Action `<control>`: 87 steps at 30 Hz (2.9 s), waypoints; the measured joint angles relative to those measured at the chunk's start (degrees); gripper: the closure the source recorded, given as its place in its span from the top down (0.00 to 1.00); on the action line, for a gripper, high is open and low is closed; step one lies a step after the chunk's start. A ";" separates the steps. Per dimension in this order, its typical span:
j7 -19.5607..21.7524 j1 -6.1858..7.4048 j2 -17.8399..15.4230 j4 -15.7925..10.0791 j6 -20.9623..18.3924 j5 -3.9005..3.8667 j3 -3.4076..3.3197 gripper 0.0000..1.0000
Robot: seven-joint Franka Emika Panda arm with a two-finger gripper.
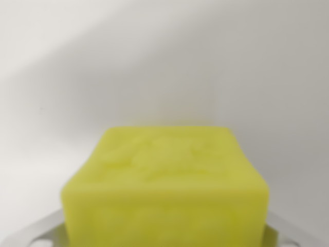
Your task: Pick yellow cube
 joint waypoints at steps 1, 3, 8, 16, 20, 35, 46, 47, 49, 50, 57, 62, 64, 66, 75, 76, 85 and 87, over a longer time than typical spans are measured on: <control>0.00 0.00 -0.24 -0.07 -0.17 0.00 0.00 0.00; 0.01 0.00 -0.71 -0.20 -0.49 0.00 0.00 0.00; 0.02 0.00 -1.86 -0.53 -1.34 0.00 0.00 0.00; 0.04 0.00 -3.69 -0.96 -2.70 -0.02 0.00 0.00; 0.05 -0.01 -4.57 -1.17 -3.41 -0.03 0.00 0.00; 0.08 -0.01 -7.86 -1.72 -6.13 -0.07 0.00 0.00; 0.09 -0.02 -10.16 -1.95 -8.22 -0.09 0.00 0.00; 0.10 -0.02 -10.36 -1.97 -8.41 -0.09 0.00 0.00; 0.10 -0.02 -10.78 -1.99 -8.79 -0.10 0.00 0.00; 0.10 -0.02 -10.99 -1.99 -8.99 -0.10 0.00 0.00; 0.11 -0.02 -12.40 -2.02 -10.37 -0.11 0.00 0.00; 0.11 -0.02 -13.37 -2.02 -11.36 -0.12 0.00 0.00; 0.12 -0.02 -13.76 -2.00 -11.76 -0.12 0.00 0.00; 0.12 -0.02 -14.16 -1.98 -12.17 -0.12 0.00 0.00; 0.13 -0.02 -15.84 -1.84 -14.02 -0.14 0.00 0.00; 0.13 -0.02 -16.02 -1.82 -14.23 -0.14 0.00 0.00; 0.14 -0.02 -17.63 -1.56 -16.11 -0.15 0.00 0.00; 0.15 -0.02 -17.98 -1.48 -16.53 -0.16 0.00 0.00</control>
